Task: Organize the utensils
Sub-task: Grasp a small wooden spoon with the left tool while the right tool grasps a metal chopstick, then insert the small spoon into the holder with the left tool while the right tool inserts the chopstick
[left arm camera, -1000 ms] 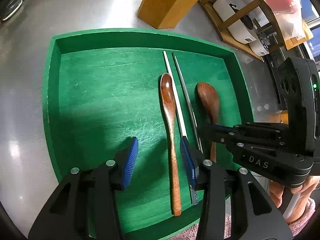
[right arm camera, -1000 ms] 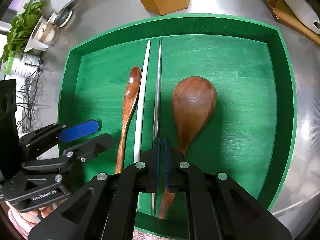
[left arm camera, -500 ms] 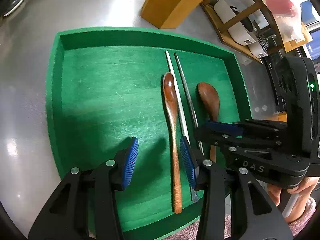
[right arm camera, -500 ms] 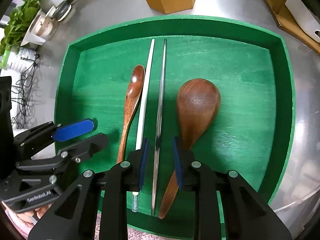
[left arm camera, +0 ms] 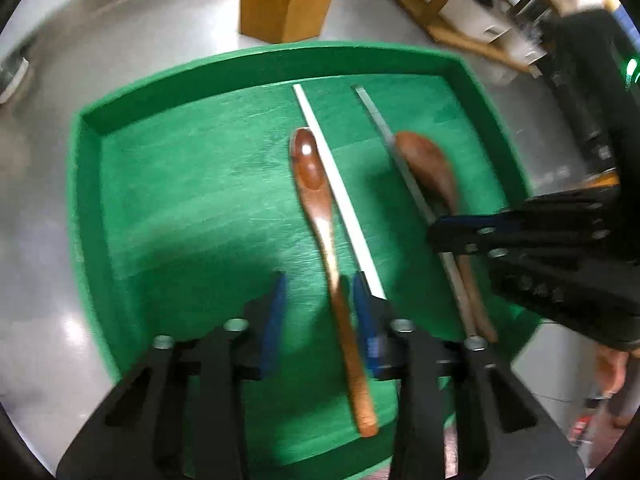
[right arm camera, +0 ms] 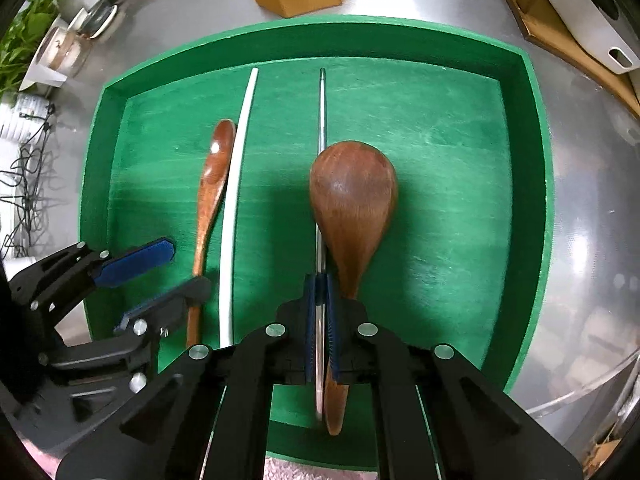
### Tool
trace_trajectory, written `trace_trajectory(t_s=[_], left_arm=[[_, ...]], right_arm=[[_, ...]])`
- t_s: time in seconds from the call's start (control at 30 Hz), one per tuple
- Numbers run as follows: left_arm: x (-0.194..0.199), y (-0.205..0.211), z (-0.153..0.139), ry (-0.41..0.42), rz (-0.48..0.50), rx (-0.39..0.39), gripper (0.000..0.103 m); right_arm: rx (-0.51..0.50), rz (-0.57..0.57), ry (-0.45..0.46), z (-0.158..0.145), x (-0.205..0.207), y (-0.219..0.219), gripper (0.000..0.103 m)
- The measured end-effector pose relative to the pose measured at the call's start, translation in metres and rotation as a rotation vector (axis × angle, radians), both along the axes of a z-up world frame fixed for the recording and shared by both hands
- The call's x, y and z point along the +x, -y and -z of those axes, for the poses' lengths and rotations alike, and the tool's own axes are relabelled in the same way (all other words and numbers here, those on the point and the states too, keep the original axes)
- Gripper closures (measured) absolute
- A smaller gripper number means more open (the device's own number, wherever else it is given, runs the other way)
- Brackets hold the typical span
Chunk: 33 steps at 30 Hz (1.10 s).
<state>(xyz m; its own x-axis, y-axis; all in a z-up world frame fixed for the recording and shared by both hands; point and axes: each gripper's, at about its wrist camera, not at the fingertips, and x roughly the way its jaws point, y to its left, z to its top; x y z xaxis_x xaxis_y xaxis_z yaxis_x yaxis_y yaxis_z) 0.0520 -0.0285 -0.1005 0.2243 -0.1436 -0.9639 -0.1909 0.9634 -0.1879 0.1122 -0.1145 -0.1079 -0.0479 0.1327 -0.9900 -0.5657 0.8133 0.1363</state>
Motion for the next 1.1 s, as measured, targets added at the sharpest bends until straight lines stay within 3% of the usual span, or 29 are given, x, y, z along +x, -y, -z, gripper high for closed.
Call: trace_trajectory(t_s=[0.13,0.2,0.43,0.5,0.63,0.87,1.1], left_arm=[[0.005,0.003,0.000,-0.033,0.014,0.034,0.081],[0.008,0.006,0.001,-0.046,0.021,0.045,0.095],[0.013,-0.004,0.003,-0.069,-0.009,-0.025,0.097],[0.013,-0.011,0.004,-0.075,-0.030,-0.072,0.099],[0.009,-0.021,0.000,-0.055,-0.045,-0.087,0.100],[-0.008,-0.032,-0.028,0.079,-0.057,-0.085,0.100],[-0.016,-0.040,-0.066,0.323,-0.076,-0.005,0.099]], right_arm=[[-0.019,-0.003,-0.018,0.000,0.002,-0.006,0.097],[-0.036,-0.013,-0.018,0.000,0.004,-0.009,0.097],[-0.068,-0.066,0.016,-0.002,-0.002,-0.031,0.098],[-0.047,-0.060,0.004,-0.002,-0.004,-0.032,0.098],[0.018,-0.047,-0.017,-0.009,-0.001,-0.024,0.098],[0.177,-0.034,0.001,-0.038,0.006,-0.003,0.098],[0.359,-0.033,0.197,-0.065,0.005,0.018,0.098]])
